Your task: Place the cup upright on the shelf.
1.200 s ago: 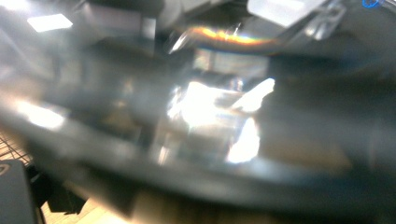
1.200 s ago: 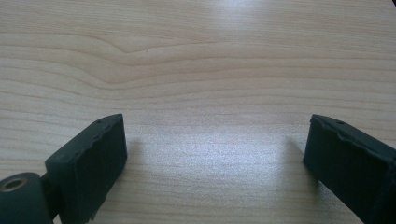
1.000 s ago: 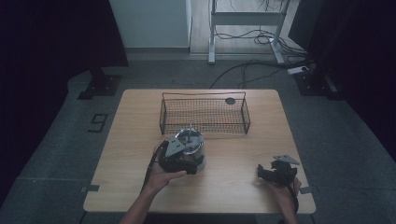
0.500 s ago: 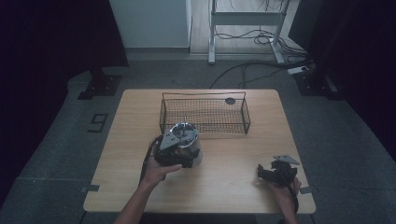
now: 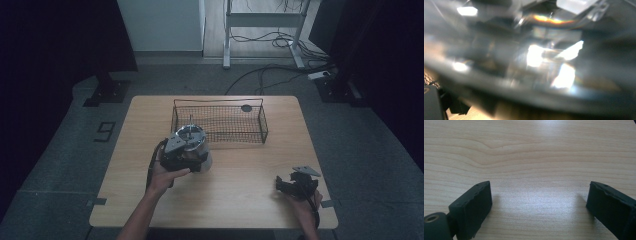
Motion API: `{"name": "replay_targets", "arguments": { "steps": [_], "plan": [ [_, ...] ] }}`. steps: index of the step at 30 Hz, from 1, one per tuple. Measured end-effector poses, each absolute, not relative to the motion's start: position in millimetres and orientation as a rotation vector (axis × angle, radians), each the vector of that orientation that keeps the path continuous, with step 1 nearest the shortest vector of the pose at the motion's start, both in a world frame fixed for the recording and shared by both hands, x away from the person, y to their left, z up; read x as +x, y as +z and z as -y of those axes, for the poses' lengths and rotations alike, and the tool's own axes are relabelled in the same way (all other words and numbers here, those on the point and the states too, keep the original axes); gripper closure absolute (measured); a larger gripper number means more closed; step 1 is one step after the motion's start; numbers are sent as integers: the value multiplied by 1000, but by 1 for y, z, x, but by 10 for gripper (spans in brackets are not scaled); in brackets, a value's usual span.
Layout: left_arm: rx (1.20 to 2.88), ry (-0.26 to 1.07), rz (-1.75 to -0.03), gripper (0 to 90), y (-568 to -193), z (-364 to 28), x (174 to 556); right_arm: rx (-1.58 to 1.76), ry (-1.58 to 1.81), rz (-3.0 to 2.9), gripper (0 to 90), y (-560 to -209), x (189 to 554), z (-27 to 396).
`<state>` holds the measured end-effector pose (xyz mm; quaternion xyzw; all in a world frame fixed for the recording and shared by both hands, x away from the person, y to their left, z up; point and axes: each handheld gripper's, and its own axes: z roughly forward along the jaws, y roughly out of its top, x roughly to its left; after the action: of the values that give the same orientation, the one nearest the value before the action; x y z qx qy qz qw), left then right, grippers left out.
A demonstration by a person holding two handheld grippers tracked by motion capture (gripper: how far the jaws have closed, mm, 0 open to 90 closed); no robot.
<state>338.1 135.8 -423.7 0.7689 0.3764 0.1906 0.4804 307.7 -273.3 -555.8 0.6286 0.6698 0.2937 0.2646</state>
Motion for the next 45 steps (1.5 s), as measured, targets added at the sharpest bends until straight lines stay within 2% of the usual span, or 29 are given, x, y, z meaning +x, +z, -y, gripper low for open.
{"name": "replay_targets", "arguments": {
  "steps": [45],
  "plan": [
    [1866,510,-973,43,-402,-153,374,1700,794,-1809,62,-556,308,273]
  ]
}}
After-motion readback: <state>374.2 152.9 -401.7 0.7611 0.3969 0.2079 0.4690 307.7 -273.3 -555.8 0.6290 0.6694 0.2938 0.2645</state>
